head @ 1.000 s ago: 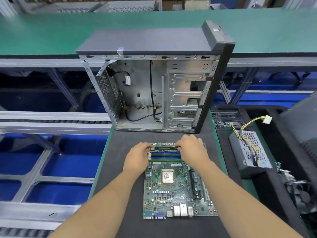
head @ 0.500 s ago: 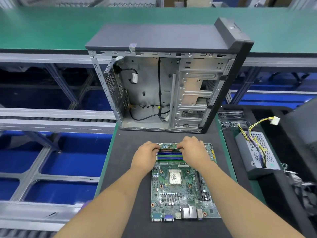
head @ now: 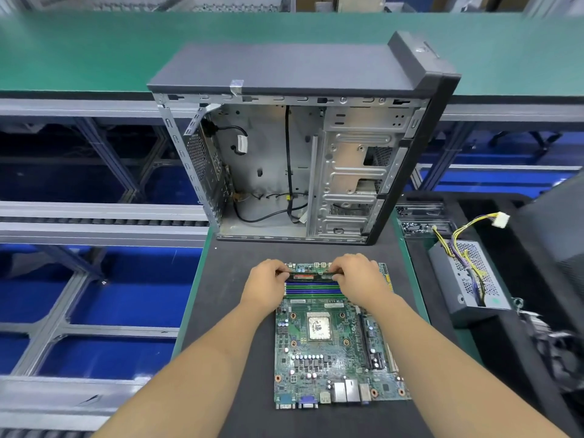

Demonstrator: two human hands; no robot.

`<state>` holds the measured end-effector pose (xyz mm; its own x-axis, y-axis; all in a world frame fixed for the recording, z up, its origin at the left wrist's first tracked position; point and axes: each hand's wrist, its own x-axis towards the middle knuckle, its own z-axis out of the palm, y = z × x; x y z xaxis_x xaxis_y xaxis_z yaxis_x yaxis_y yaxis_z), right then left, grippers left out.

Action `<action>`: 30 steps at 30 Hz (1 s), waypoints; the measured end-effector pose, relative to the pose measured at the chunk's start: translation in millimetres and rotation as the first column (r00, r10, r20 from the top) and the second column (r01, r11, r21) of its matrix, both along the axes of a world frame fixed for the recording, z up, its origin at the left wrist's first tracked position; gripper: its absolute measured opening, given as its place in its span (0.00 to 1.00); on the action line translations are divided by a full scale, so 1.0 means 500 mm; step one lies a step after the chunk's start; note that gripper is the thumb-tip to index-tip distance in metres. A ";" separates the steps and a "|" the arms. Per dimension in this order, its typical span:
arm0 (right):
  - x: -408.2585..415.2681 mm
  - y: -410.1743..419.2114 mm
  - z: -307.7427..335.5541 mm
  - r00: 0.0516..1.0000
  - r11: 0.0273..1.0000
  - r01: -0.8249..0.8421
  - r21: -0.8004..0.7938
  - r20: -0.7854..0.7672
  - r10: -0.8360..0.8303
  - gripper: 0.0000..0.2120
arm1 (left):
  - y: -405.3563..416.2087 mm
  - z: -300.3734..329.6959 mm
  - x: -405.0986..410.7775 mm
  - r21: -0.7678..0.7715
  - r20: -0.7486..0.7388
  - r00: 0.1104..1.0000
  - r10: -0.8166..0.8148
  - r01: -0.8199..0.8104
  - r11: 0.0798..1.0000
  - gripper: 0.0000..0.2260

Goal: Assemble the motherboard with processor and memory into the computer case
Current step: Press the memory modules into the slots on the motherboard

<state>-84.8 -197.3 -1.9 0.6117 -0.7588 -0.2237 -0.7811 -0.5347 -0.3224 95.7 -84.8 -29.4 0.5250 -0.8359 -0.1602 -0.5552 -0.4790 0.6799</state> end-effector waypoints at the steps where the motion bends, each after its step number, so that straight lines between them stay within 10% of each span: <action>1: -0.001 -0.001 0.001 1.000 1.000 0.016 0.007 0.020 -0.016 0.09 | 0.000 0.000 0.000 -0.004 -0.015 1.000 0.011 -0.012 1.000 0.06; 30: -0.066 -0.024 0.002 0.980 0.986 0.099 0.137 0.161 -0.121 0.16 | 0.009 0.004 0.005 -0.011 0.059 0.998 -0.031 0.032 0.999 0.08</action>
<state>-118.0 -209.3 -0.8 0.5631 -0.7955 -0.2239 -0.7617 -0.3945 -0.5139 98.1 -80.3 -27.5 0.5068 -0.8537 -0.1200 -0.6090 -0.4530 0.6511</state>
